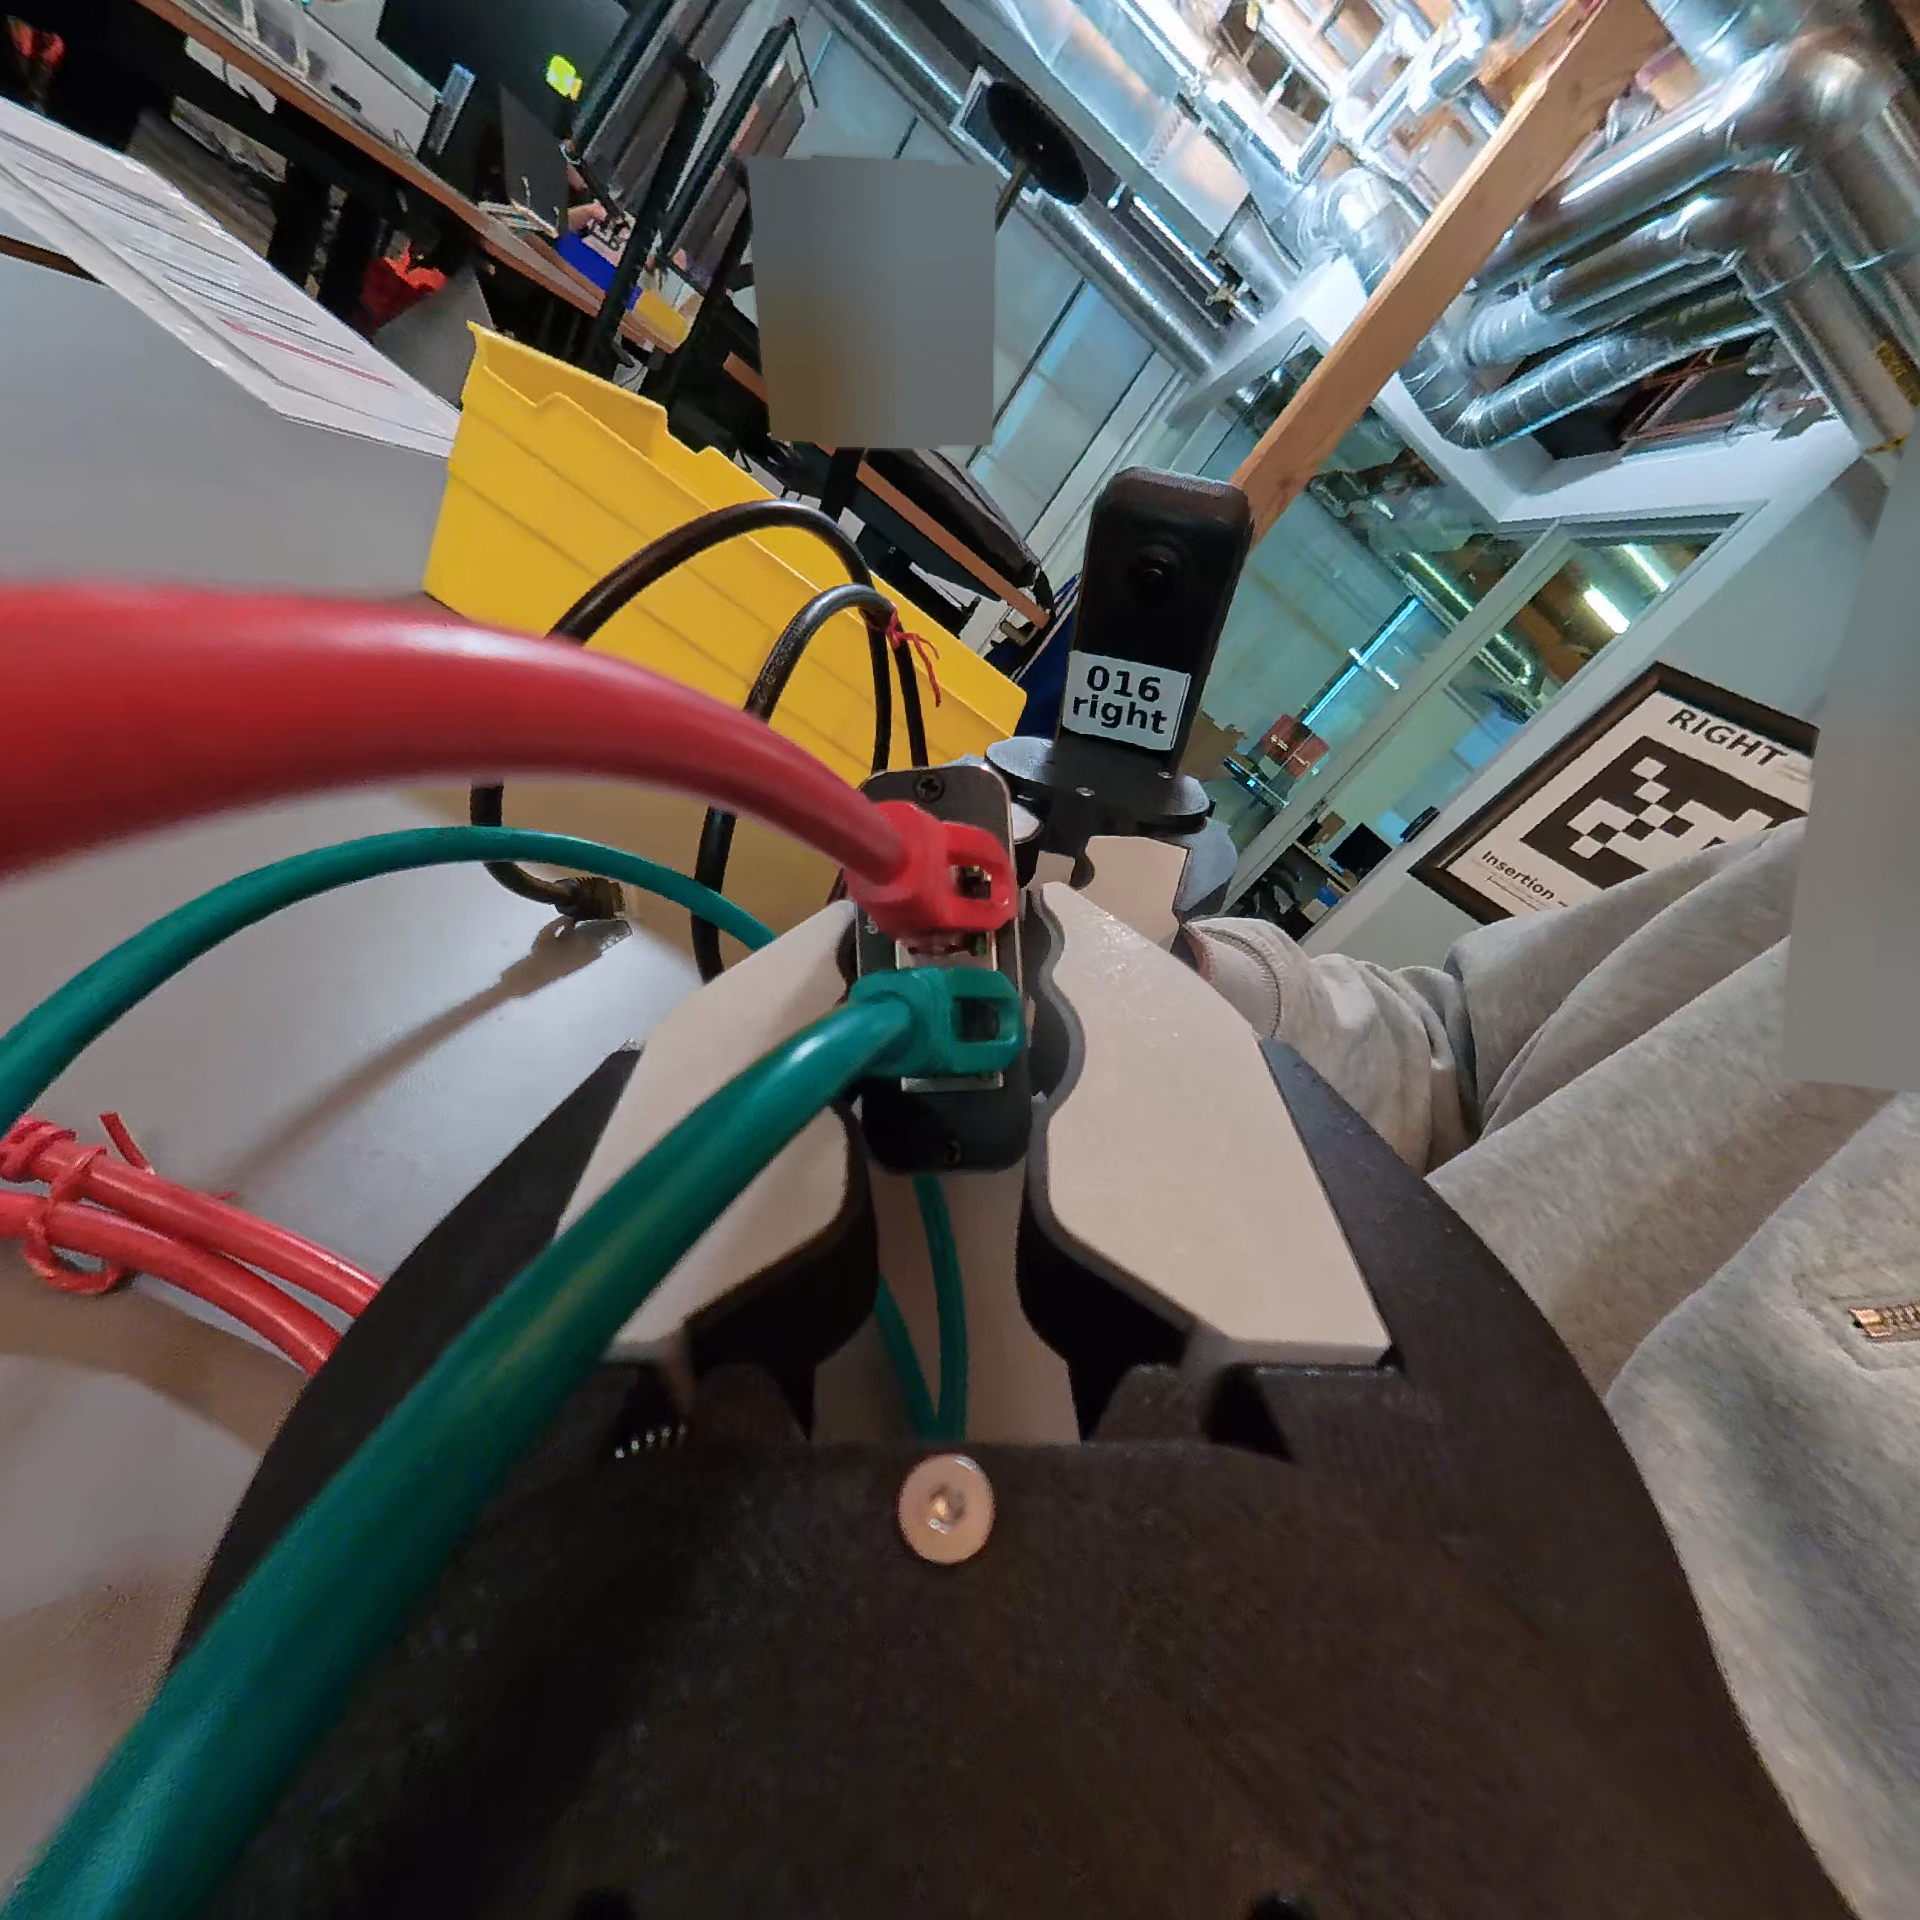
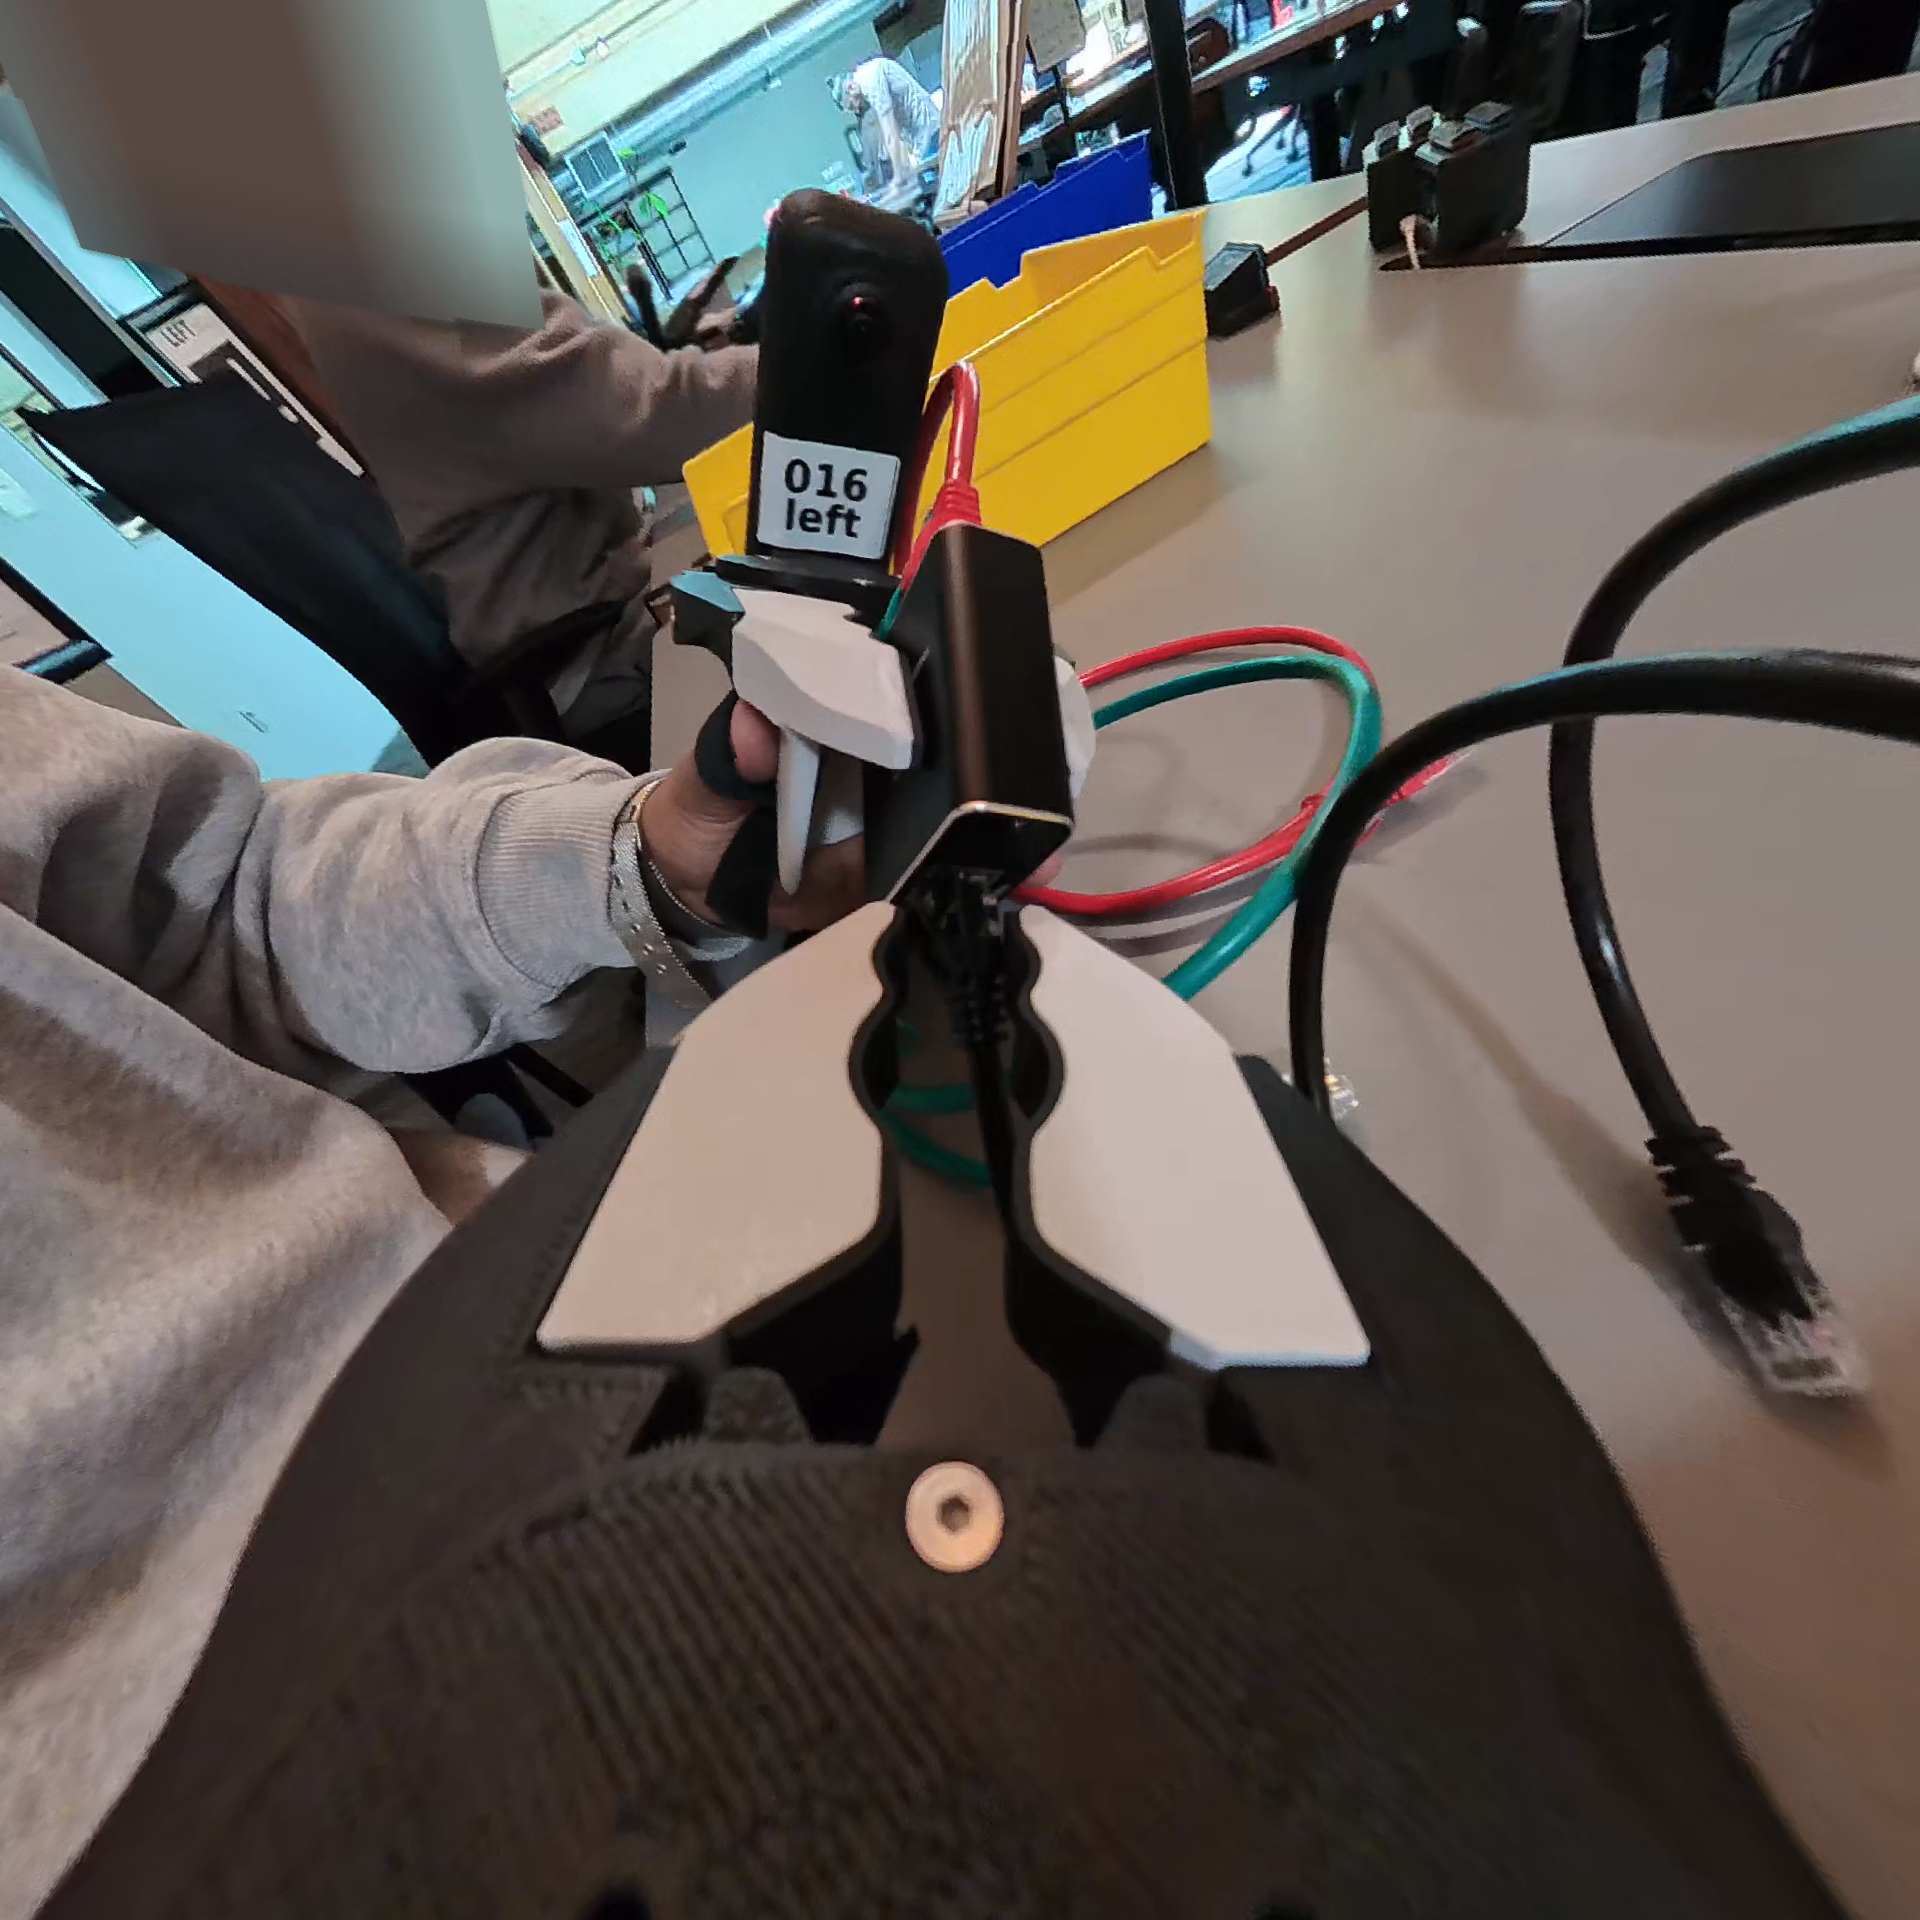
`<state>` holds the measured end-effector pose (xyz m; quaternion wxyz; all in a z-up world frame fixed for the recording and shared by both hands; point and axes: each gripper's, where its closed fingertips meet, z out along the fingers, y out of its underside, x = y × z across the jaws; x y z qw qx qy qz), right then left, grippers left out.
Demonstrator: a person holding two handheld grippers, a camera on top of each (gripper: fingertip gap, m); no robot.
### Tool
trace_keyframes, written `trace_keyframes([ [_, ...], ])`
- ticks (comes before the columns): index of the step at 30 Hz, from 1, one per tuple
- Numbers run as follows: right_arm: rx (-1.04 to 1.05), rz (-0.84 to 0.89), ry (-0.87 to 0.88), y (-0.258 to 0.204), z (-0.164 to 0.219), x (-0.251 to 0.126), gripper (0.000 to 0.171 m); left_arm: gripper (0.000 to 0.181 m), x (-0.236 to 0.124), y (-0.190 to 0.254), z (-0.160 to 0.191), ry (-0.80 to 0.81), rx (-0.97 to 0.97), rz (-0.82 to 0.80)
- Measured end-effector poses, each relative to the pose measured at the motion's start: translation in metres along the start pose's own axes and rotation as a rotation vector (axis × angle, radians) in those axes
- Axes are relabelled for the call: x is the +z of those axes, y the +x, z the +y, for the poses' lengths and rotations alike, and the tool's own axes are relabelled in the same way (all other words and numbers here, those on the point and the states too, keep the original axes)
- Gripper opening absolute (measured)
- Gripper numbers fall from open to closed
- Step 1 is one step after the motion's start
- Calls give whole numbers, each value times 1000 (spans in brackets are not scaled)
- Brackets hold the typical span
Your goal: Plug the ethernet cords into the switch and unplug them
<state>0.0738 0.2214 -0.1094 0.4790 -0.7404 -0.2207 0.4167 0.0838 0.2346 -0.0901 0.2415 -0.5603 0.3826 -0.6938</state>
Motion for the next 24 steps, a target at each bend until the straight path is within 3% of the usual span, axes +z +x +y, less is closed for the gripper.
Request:
trace_keyframes([
  [8,76,-44,48,2,-5,-3,17,26,0,1,1,-7,6,2],
  [19,-17,34,9,5,-5,-4,14,26,1,-1,3,-15,8,-17],
  [24,-95,114,24,5,-11,-3,13,26,-3,0,-2,22,-132,40],
])
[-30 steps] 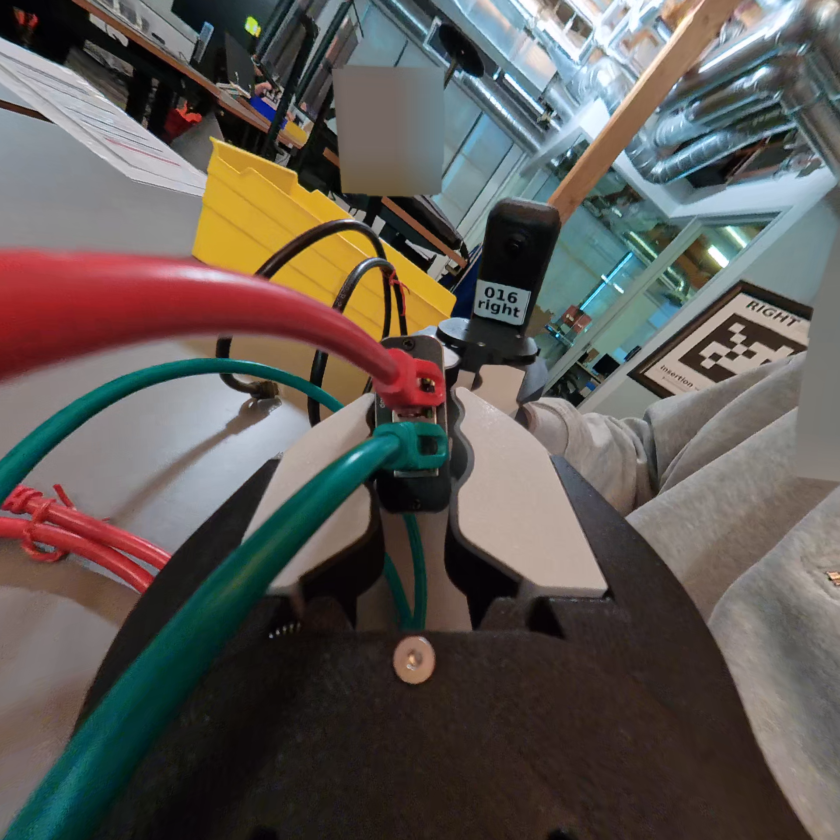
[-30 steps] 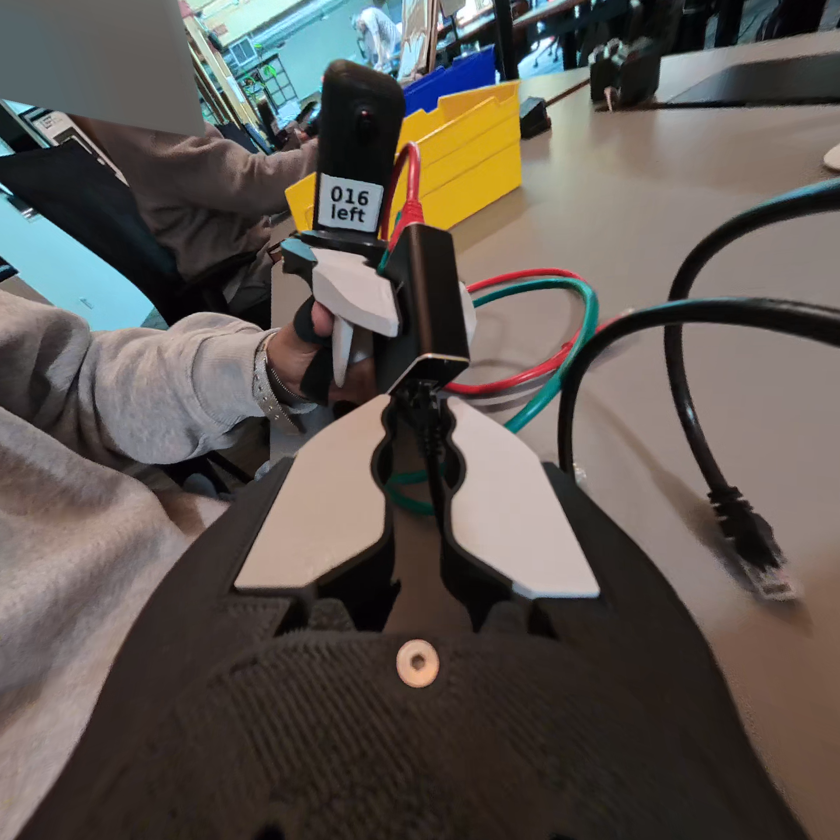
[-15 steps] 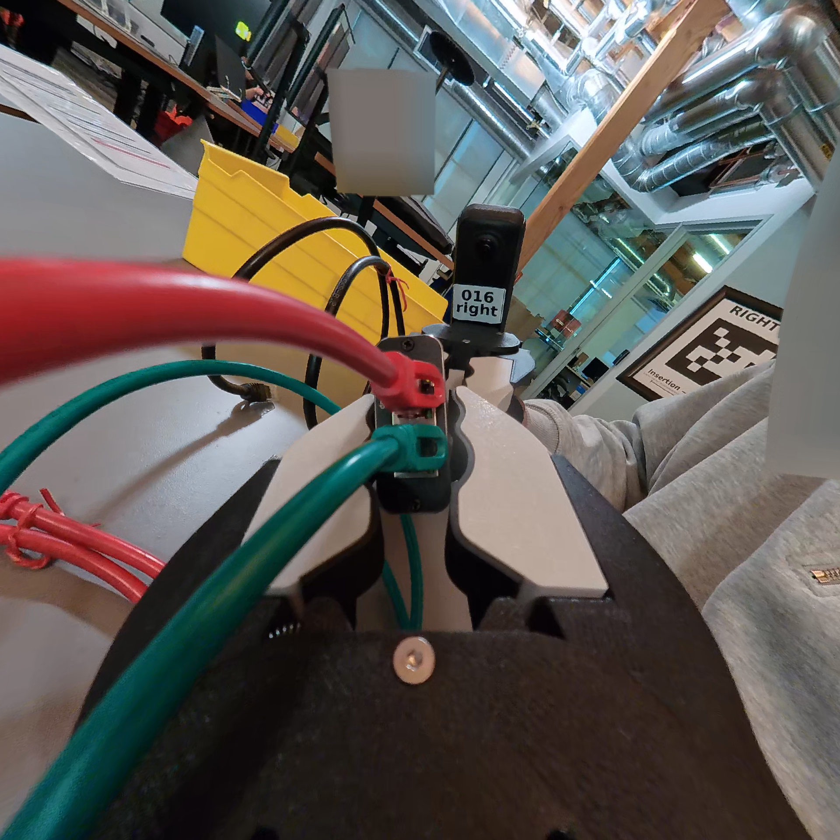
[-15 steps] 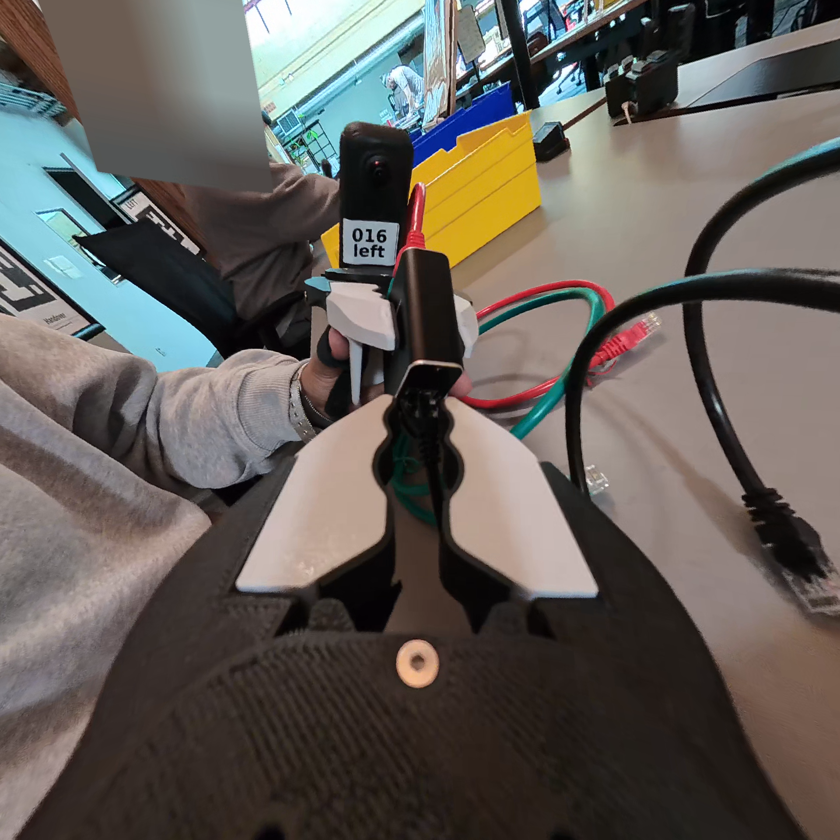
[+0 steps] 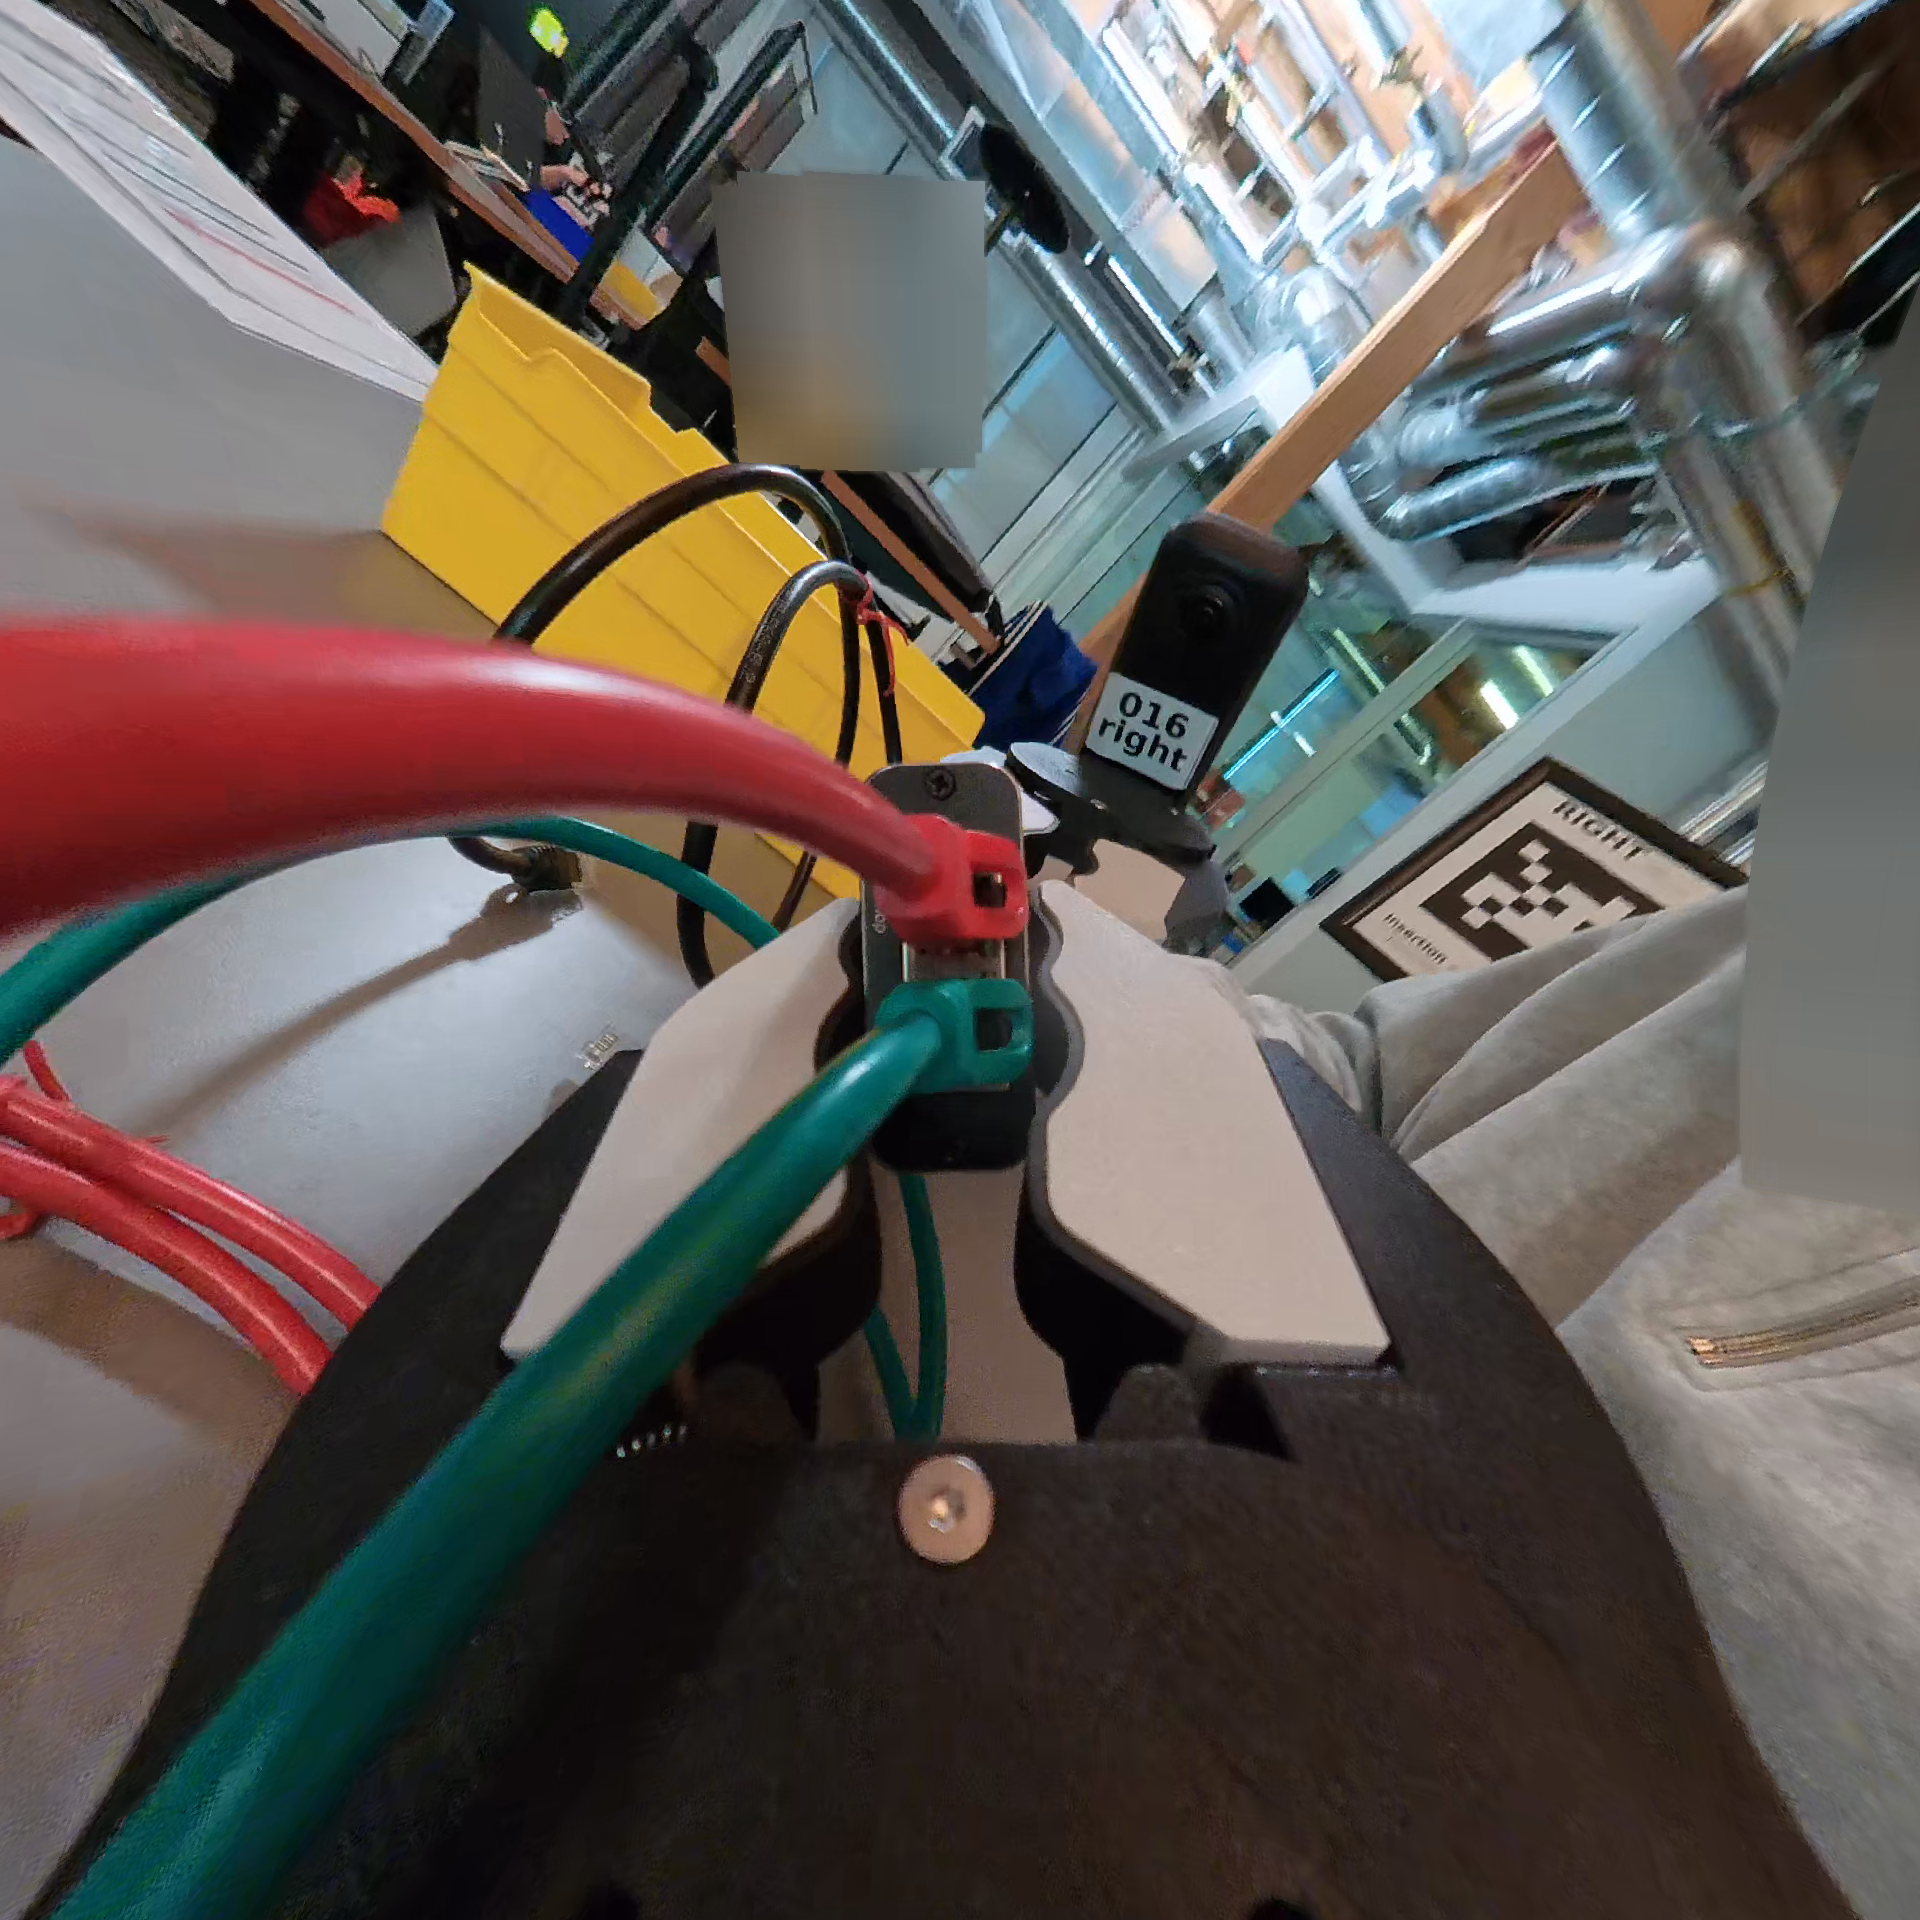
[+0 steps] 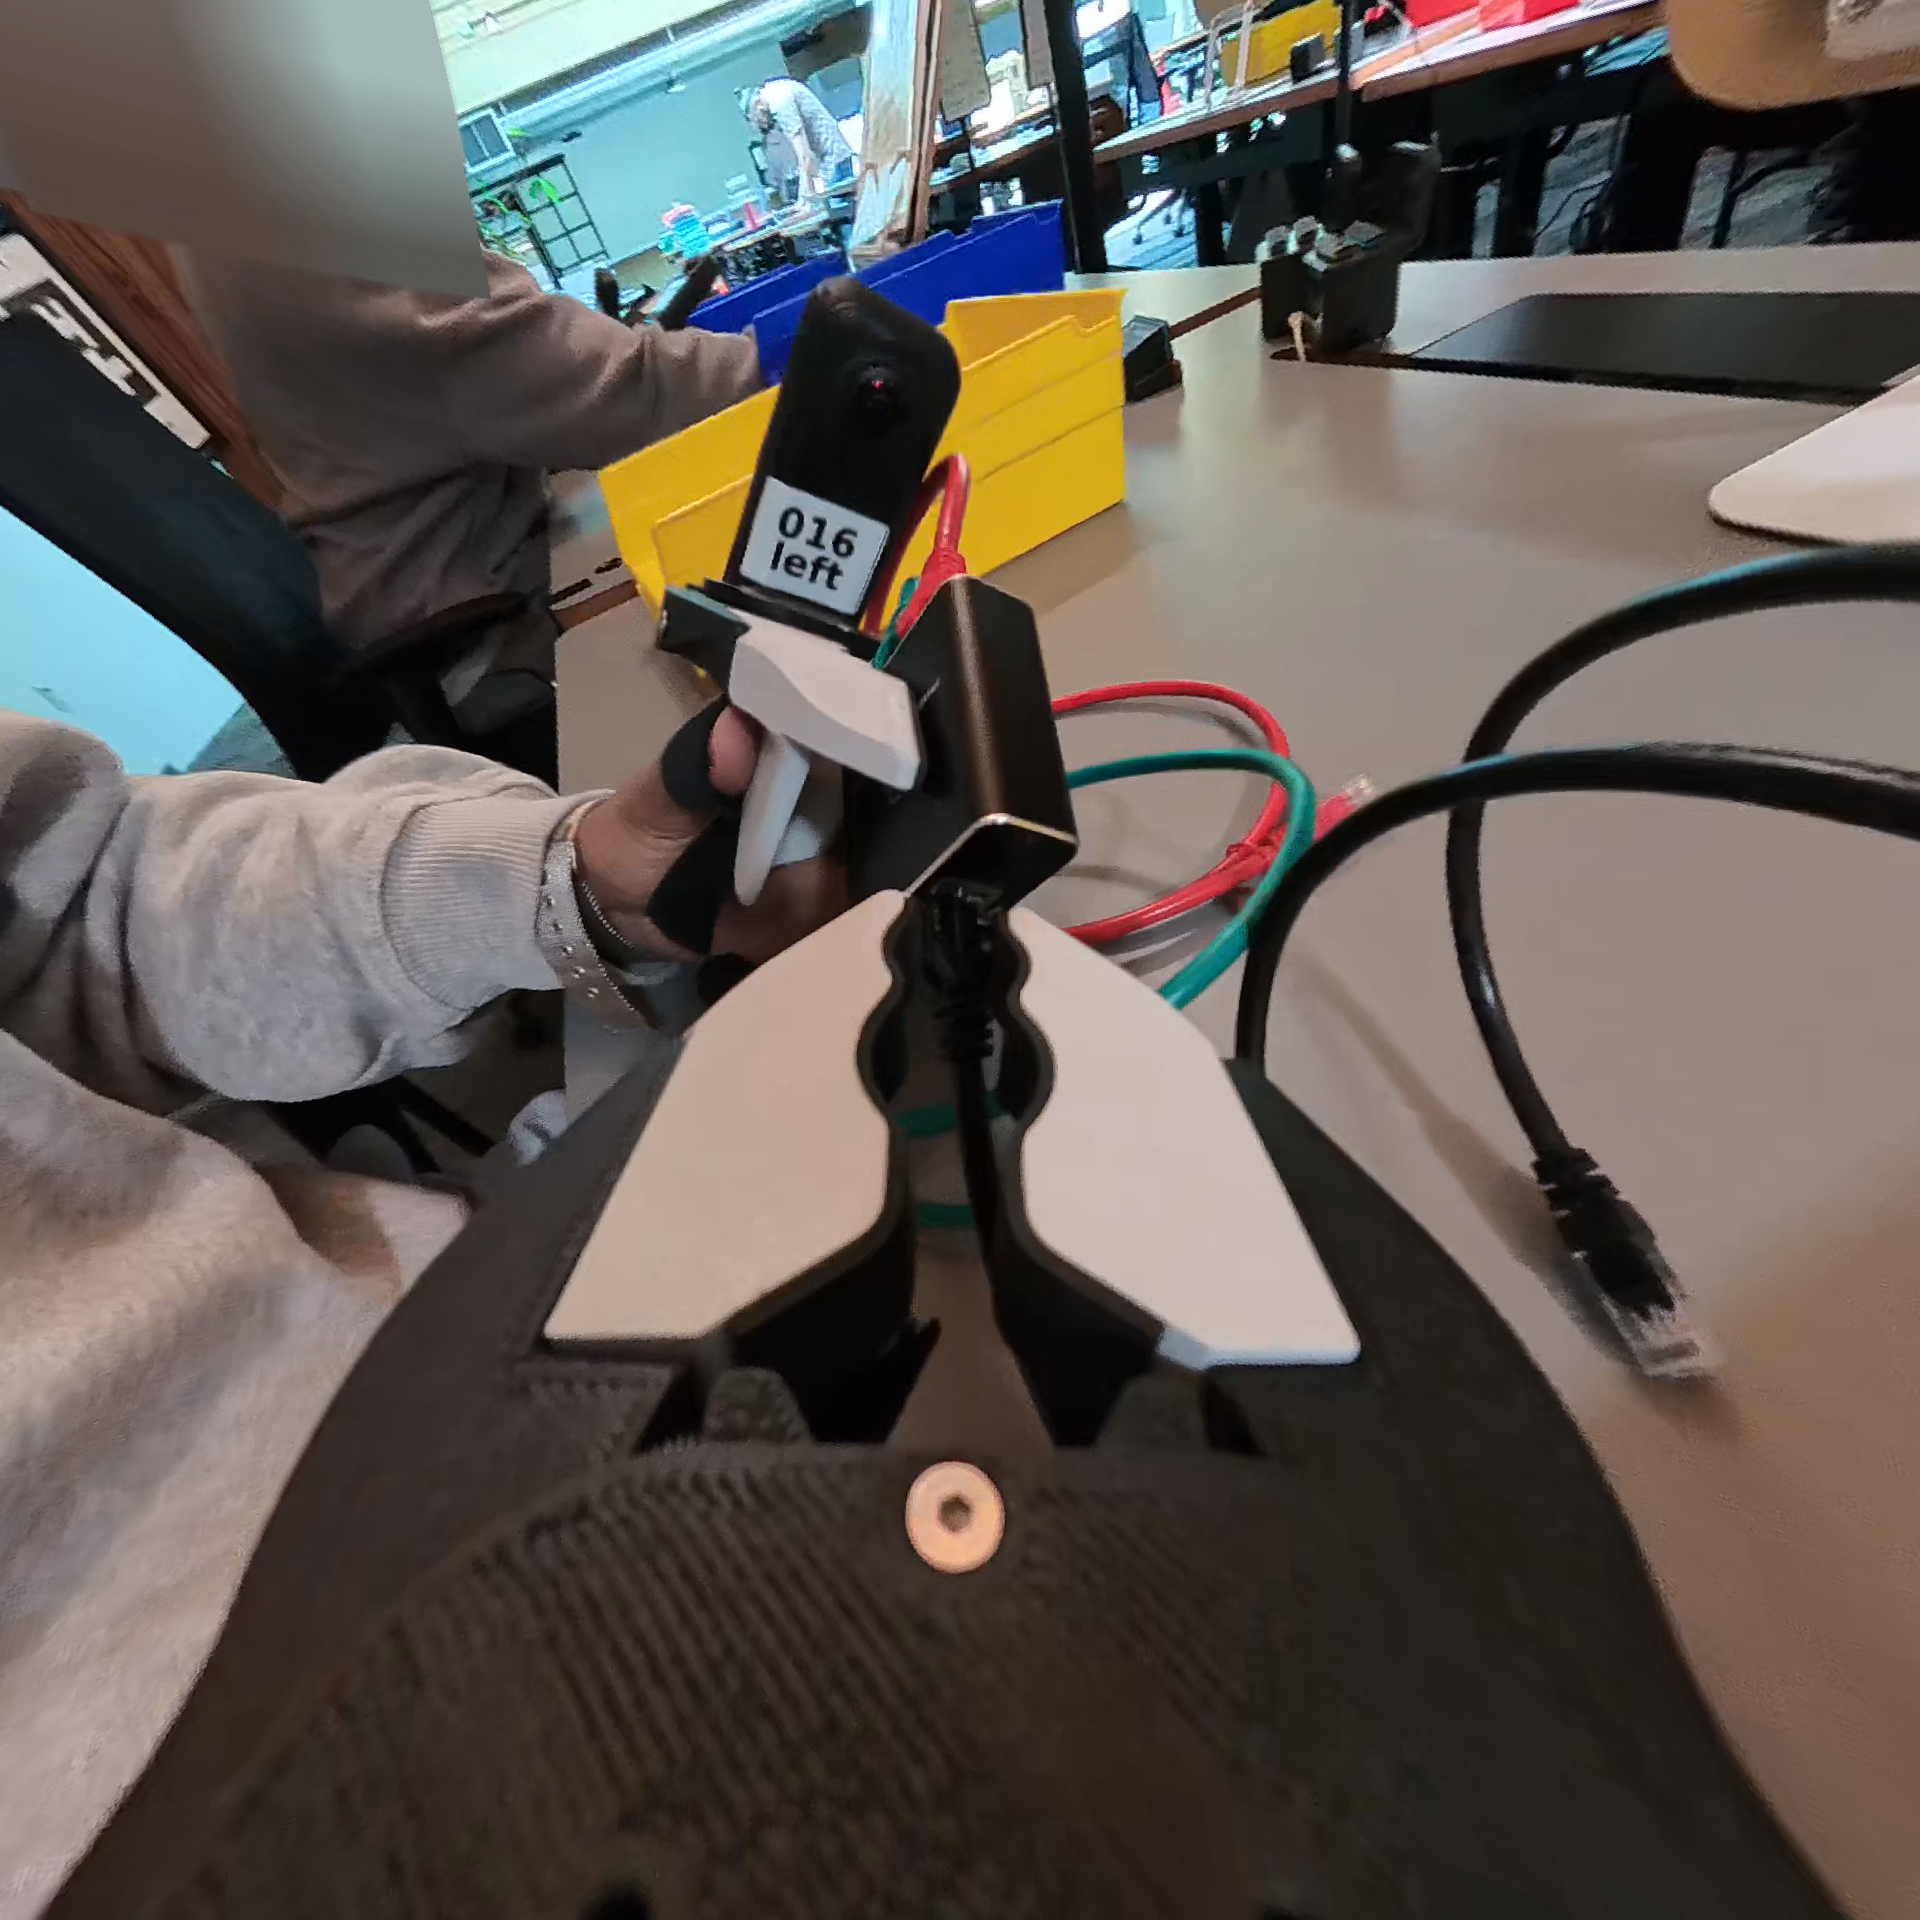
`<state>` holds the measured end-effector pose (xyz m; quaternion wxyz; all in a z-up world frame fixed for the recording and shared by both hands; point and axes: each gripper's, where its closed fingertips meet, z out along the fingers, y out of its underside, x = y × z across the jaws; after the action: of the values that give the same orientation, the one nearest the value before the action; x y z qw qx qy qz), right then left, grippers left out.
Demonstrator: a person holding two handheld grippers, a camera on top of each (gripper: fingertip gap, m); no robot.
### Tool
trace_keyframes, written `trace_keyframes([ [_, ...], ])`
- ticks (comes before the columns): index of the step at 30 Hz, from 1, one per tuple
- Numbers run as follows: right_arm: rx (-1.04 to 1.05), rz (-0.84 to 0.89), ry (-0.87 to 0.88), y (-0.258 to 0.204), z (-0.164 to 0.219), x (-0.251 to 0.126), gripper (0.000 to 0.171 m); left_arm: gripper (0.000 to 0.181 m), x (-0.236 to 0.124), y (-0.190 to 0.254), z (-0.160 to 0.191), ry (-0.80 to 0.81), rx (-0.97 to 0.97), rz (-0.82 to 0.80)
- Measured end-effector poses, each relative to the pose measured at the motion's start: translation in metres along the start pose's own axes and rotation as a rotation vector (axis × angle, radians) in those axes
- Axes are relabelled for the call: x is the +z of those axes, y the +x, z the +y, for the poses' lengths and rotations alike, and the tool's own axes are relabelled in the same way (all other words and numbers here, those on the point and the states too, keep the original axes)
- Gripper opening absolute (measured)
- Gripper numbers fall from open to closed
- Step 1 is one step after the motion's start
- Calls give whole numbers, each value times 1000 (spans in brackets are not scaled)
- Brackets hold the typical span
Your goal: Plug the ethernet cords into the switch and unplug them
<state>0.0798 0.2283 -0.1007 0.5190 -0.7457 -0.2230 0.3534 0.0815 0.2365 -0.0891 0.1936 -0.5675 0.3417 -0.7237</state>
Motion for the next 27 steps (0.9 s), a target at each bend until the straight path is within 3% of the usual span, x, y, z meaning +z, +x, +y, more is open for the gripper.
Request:
trace_keyframes([
  [17,92,-12,13,2,-4,-2,13,27,-1,-6,-18,159,-103,-47],
  [20,186,-47,85,7,-12,-17,12,26,-66,-27,-73,490,-208,-91],
  [21,206,-41,108,11,-14,-19,12,26,-83,-28,-83,505,-210,-84],
  [27,82,25,27,13,3,-1,14,27,-63,-18,-66,263,46,-239],
])
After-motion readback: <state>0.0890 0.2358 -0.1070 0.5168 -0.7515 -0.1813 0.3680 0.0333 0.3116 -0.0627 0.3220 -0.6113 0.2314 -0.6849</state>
